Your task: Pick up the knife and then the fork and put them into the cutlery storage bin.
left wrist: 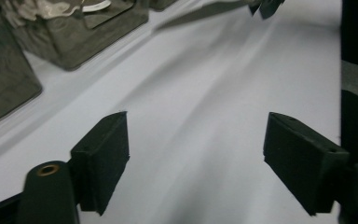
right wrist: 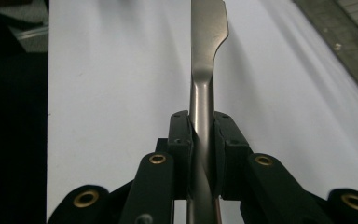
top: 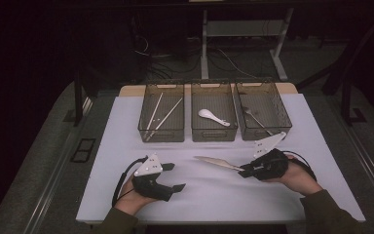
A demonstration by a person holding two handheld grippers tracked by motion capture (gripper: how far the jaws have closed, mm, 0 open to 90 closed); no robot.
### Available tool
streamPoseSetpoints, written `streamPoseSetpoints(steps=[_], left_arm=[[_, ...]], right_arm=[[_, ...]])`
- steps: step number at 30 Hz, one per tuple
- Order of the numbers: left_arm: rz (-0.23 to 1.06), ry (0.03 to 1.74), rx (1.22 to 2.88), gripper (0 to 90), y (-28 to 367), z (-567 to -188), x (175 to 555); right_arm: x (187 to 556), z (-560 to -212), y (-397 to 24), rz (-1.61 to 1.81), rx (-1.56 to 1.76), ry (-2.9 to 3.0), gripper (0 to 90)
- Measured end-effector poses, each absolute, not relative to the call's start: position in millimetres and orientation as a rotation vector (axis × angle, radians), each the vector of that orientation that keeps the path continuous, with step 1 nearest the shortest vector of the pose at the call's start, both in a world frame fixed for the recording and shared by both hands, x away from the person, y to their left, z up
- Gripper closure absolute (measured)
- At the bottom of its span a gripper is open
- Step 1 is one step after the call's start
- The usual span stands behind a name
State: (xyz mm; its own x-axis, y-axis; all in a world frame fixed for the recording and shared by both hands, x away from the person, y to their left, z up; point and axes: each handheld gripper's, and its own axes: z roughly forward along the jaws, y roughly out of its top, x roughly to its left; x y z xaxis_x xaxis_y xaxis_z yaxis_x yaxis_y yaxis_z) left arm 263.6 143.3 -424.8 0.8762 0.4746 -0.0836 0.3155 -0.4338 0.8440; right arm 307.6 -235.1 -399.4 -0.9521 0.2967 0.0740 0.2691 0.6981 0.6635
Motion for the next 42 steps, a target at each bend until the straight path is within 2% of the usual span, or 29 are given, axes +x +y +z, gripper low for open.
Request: streamPoseSetpoints(steps=[5, 24, 42], left_arm=[[0.213, 0.61, 2.063, 14.1, 147, -434, 269], [0.224, 0.691, 2.049, 0.0, 150, -435, 273], [0.197, 0.664, 2.089, 0.0, 143, -438, 271]], right_arm=[[312, -397, -246, 1.121, 0.617, 2.813, 78.8], [329, -381, -281, 1.182, 0.911, 2.591, 78.7], [360, -356, -311, 1.187, 1.111, 2.399, 78.7]])
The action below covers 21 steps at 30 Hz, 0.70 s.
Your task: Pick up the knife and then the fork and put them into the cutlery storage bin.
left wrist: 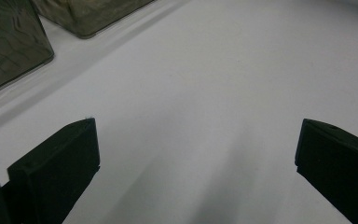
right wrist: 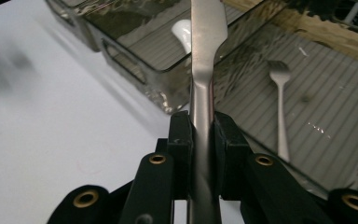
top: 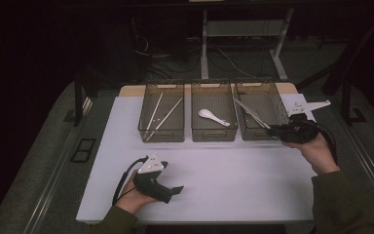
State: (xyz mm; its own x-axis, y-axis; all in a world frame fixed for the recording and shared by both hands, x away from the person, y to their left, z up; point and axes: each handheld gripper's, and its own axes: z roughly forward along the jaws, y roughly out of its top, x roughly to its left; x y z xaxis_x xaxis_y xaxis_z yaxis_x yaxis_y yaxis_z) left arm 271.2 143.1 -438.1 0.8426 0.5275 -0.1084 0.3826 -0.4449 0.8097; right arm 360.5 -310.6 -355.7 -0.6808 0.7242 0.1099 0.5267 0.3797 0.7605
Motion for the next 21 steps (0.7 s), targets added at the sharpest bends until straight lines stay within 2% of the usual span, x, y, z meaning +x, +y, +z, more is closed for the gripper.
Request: streamPoseSetpoints(steps=[21], left_arm=[[0.189, 0.656, 2.09, 0.0, 143, -438, 271]], right_arm=[[428, -343, -319, 1.016, 1.31, 2.317, 78.7]])
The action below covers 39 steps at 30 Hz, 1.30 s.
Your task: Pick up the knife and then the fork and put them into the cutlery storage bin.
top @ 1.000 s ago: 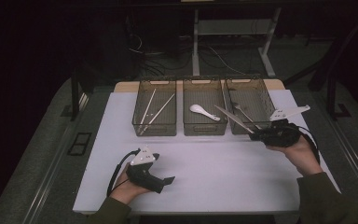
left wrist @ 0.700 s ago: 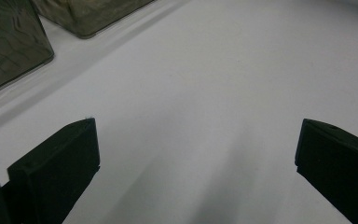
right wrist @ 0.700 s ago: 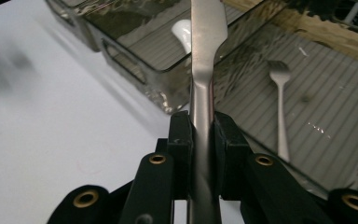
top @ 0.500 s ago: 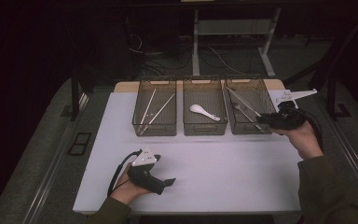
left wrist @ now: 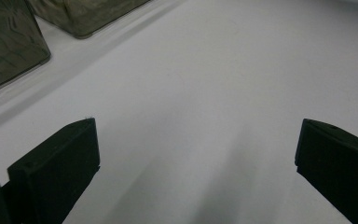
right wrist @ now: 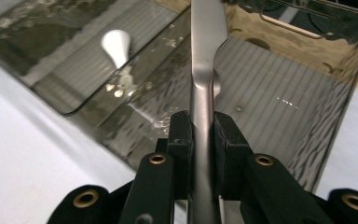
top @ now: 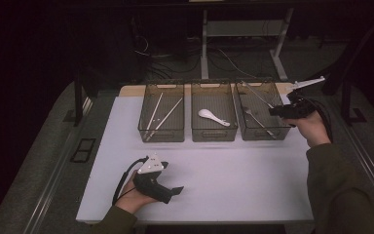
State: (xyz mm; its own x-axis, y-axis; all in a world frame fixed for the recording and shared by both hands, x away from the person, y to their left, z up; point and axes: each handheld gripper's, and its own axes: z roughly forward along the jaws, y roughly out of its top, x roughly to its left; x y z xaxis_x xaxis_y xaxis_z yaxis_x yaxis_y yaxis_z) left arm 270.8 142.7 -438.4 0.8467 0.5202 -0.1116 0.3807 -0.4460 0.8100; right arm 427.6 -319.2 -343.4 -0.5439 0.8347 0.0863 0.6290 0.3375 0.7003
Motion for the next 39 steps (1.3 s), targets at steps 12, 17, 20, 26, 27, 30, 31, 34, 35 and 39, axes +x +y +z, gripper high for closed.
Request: streamPoseSetpoints(steps=[12, 17, 20, 26, 27, 30, 31, 34, 35, 39], left_arm=[[0.182, 0.644, 2.098, 0.0, 142, -439, 271], [0.175, 0.642, 2.096, 0.0, 141, -439, 271], [0.17, 0.639, 2.1, 0.0, 141, -440, 271], [0.164, 0.635, 2.104, 0.0, 140, -440, 271], [0.163, 0.635, 2.106, 0.0, 140, -440, 271], [0.159, 0.634, 2.108, 0.0, 140, -441, 271], [0.158, 0.633, 2.108, 0.0, 139, -441, 271], [0.158, 0.626, 2.114, 0.0, 139, -441, 271], [0.158, 0.627, 2.113, 0.0, 139, -441, 271], [0.157, 0.625, 2.117, 0.0, 139, -441, 271]], right_arm=[[461, -361, -314, 0.926, 1.421, 2.336, 78.6], [472, -372, -312, 0.871, 1.47, 2.341, 78.7], [477, -377, -311, 0.836, 1.488, 2.345, 78.6], [483, -382, -305, 0.813, 1.507, 2.358, 78.6], [483, -383, -305, 0.813, 1.504, 2.361, 78.6], [485, -387, -304, 0.804, 1.526, 2.353, 78.5], [485, -388, -305, 0.797, 1.528, 2.358, 78.5], [486, -391, -304, 0.787, 1.525, 2.371, 78.5], [486, -391, -303, 0.788, 1.521, 2.377, 78.5], [485, -392, -302, 0.778, 1.515, 2.392, 78.4]])
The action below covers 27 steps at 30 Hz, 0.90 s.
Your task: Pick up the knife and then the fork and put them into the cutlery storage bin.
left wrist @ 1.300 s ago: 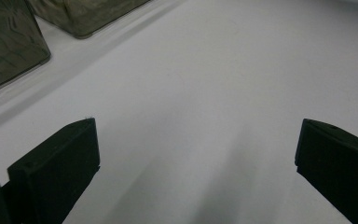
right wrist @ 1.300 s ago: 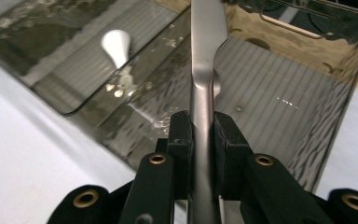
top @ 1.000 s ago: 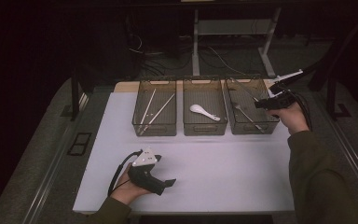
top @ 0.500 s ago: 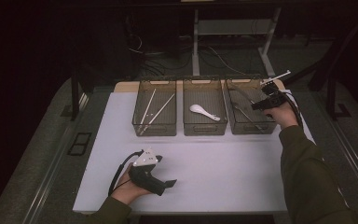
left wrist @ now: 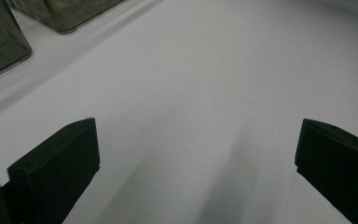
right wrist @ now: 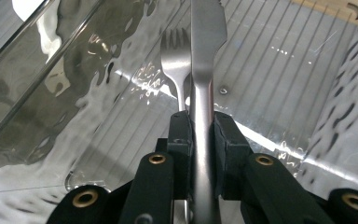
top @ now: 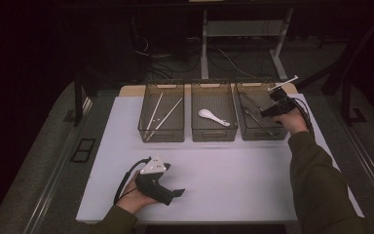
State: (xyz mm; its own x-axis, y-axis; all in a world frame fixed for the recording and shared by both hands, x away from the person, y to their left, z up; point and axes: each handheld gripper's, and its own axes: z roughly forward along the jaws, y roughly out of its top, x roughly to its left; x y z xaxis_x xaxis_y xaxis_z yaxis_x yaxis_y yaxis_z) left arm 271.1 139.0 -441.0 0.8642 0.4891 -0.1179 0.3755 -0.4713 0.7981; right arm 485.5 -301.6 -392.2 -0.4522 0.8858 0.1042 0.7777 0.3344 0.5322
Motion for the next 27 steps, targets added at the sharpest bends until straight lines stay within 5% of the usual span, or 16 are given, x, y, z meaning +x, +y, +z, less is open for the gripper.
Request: streamPoseSetpoints(steps=[18, 27], left_arm=[[0.152, 0.619, 2.12, 0.0, 138, -441, 271], [0.155, 0.617, 2.124, 0.0, 138, -441, 271]], right_arm=[[482, -391, -302, 0.816, 1.495, 2.432, 77.5], [478, -387, -306, 0.932, 1.481, 2.415, 60.5]])
